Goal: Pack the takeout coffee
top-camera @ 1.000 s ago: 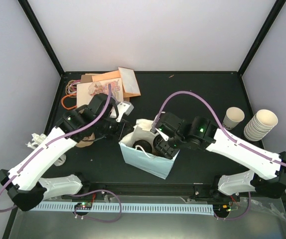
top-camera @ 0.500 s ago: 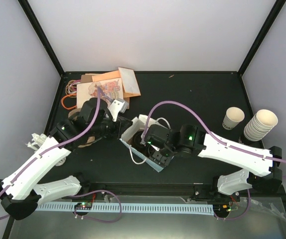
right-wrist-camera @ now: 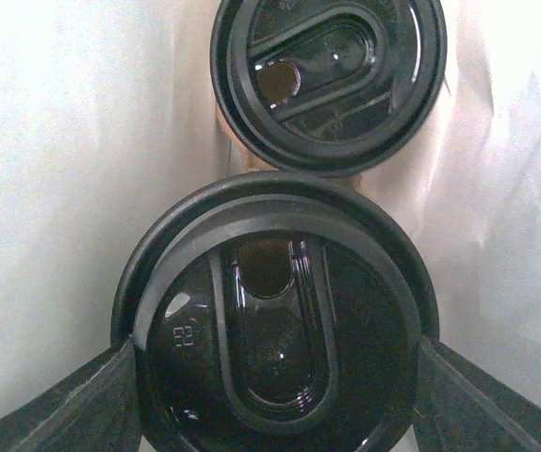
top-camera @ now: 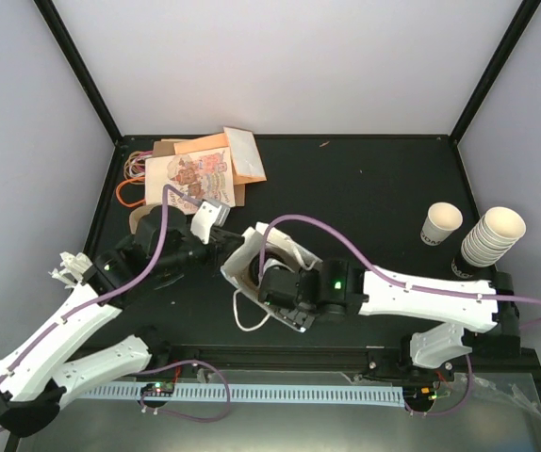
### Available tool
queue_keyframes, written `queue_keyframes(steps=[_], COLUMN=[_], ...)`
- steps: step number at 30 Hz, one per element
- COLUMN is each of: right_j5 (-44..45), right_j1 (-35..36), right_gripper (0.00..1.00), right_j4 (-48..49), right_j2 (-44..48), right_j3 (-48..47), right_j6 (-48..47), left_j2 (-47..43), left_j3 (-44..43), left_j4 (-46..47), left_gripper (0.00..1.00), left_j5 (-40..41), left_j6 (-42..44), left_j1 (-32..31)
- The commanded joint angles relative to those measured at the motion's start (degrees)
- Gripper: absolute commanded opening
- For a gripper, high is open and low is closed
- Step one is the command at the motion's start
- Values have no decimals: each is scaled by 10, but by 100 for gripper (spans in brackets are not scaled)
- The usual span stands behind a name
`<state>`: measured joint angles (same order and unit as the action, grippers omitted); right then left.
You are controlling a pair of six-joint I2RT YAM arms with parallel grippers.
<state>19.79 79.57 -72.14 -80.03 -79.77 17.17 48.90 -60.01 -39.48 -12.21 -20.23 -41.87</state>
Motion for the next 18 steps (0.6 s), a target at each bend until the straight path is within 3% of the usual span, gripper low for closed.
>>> queue_keyframes(steps=[1, 14, 18], right_j5=[71, 120, 120], right_j1=[33, 55, 55], right_gripper=[38, 38, 39], right_j4=[-21, -33, -47], right_j2=[-27, -11, -25], right_j3=[-1, 51, 20], right_j6=[43, 76, 77], left_j2=[-39, -117, -134], left_j3=[30, 119, 138], left_j4=[47, 116, 139], left_gripper=[2, 2, 2], left_j5=[-6, -39, -41], left_j6=[-8, -5, -19], left_j1=[-5, -44, -53])
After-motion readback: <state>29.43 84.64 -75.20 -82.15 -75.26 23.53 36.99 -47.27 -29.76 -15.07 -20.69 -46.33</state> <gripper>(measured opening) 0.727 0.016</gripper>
